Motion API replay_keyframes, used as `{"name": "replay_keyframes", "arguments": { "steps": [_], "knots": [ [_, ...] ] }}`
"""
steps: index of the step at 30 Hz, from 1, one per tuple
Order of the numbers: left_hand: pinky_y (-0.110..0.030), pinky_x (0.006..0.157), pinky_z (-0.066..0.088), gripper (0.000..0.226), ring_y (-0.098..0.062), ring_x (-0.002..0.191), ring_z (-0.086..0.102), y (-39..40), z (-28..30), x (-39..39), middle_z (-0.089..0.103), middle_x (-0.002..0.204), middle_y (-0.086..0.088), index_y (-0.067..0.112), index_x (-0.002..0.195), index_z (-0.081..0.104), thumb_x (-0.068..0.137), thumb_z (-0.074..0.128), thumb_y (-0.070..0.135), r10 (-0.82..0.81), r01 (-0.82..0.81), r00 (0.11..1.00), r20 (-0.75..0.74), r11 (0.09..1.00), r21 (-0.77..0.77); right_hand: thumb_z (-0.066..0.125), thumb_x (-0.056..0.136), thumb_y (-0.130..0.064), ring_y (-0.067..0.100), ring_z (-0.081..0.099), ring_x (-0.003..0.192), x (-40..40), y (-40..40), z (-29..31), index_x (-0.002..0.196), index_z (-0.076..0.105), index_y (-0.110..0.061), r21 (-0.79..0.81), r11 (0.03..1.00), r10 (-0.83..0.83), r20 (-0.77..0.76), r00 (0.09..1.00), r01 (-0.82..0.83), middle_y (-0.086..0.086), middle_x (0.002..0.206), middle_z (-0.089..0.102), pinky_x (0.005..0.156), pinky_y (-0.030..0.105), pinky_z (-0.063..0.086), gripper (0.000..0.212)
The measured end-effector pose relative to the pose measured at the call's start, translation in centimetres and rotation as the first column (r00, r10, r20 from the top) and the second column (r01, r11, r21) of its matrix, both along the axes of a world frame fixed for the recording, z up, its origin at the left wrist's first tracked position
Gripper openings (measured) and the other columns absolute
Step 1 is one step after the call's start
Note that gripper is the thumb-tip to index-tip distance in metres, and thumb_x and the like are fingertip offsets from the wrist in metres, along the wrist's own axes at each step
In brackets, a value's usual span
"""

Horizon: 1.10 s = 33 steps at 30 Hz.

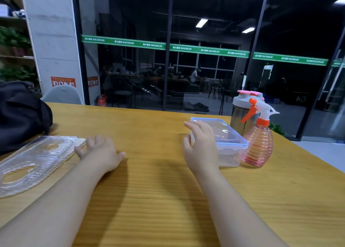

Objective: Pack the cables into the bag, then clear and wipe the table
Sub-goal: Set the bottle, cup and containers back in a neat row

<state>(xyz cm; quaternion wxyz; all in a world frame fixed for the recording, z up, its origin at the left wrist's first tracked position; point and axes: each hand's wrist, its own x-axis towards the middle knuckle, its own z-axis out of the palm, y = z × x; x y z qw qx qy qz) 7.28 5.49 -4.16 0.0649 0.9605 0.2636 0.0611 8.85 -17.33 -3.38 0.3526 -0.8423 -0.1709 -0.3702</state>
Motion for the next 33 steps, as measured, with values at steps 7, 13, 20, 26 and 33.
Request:
{"name": "replay_keyframes", "arguments": {
  "steps": [7, 13, 20, 26, 33],
  "knots": [
    [-0.060, 0.110, 0.011, 0.077, -0.031, 0.141, 0.007, 3.3, -0.2, -0.4, 0.014, 0.153, -0.010, 0.017, 0.146, 0.016, 0.088, 0.039, 0.061, 0.273, -0.275, 0.961, -0.042, 0.958, -0.076, 0.051, 0.092, -0.013, 0.006, 0.047, 0.121, -0.9, 1.5, -0.6, 0.128, 0.057, -0.023, -0.042, 0.970, 0.226, -0.194, 0.955, -0.238, -0.009, 0.125, 0.059, 0.100, 0.014, 0.032, 0.038],
    [-0.054, 0.110, 0.016, 0.060, -0.034, 0.137, 0.013, 6.3, -1.0, -0.4, 0.020, 0.152, -0.008, 0.016, 0.144, 0.027, 0.094, 0.034, 0.049, 0.318, -0.324, 0.945, -0.073, 0.941, -0.097, 0.050, 0.094, -0.016, 0.007, 0.048, 0.117, -0.8, 1.5, -0.6, 0.129, 0.055, -0.024, 0.001, 0.969, 0.232, -0.325, 0.917, -0.245, -0.012, 0.119, 0.059, 0.099, 0.023, 0.038, 0.037],
    [-0.044, 0.099, 0.029, 0.049, -0.032, 0.128, 0.028, 6.8, -0.5, -0.7, 0.037, 0.140, -0.015, 0.010, 0.130, 0.046, 0.091, 0.052, 0.039, 0.365, -0.360, 0.929, 0.062, 0.929, -0.089, 0.048, 0.094, -0.019, 0.008, 0.050, 0.101, -1.0, 1.4, -0.4, 0.130, 0.054, -0.026, -0.004, 0.973, 0.210, -0.405, 0.890, -0.231, -0.016, 0.109, 0.053, 0.095, 0.026, 0.042, 0.037],
    [-0.039, 0.089, 0.041, 0.028, -0.035, 0.112, 0.049, 8.1, -0.7, -0.4, 0.056, 0.118, -0.016, 0.010, 0.109, 0.060, 0.086, 0.058, 0.025, 0.313, -0.318, 0.942, 0.125, 0.948, 0.024, 0.048, 0.093, -0.020, 0.008, 0.051, 0.112, -0.9, 1.4, -0.6, 0.129, 0.055, -0.025, 0.011, 0.971, 0.219, -0.422, 0.880, -0.237, -0.013, 0.116, 0.058, 0.096, 0.026, 0.042, 0.037],
    [-0.038, 0.080, 0.050, 0.032, -0.030, 0.083, 0.056, 7.0, 0.0, 0.8, 0.058, 0.080, -0.008, 0.013, 0.066, 0.048, 0.080, 0.061, 0.039, 0.181, -0.182, 0.982, 0.048, 0.983, 0.016, 0.047, 0.094, -0.021, 0.007, 0.051, 0.114, -0.8, 1.4, -0.5, 0.130, 0.054, -0.025, 0.012, 0.970, 0.225, -0.433, 0.873, -0.244, -0.013, 0.116, 0.058, 0.096, 0.026, 0.042, 0.037]
  ]
}}
